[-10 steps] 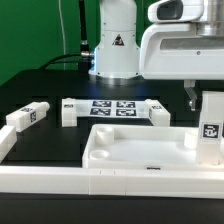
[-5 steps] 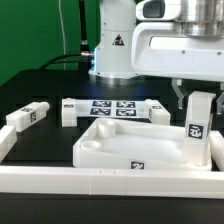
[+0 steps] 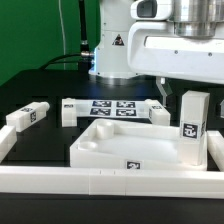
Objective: Assemble desk
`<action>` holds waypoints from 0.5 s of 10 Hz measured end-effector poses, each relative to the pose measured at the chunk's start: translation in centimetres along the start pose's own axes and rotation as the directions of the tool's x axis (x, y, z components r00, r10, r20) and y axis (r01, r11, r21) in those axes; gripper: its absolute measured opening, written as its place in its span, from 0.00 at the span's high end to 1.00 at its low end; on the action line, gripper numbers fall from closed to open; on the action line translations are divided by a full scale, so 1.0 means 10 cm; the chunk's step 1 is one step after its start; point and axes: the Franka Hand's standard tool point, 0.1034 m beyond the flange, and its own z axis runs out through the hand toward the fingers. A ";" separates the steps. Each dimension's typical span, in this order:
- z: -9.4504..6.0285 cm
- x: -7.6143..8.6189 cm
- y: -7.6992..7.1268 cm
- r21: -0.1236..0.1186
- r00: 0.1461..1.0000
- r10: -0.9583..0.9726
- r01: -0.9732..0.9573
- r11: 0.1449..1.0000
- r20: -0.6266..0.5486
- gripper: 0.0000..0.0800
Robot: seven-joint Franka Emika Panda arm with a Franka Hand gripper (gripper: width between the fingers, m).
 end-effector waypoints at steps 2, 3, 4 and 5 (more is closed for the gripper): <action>-0.13 -0.07 -0.05 0.009 0.996 -0.092 0.092 0.996 -0.008 0.19; -0.18 -0.11 -0.02 0.010 0.991 -0.136 0.136 0.991 -0.009 0.19; -0.25 -0.17 0.03 0.010 0.985 -0.175 0.175 0.985 -0.011 0.19; -0.31 -0.24 0.10 0.012 0.971 -0.240 0.240 0.971 -0.016 0.19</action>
Offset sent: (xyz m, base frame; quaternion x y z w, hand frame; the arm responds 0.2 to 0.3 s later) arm -0.0333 -0.0029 0.0198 -0.0100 -0.0081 -0.0669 0.9977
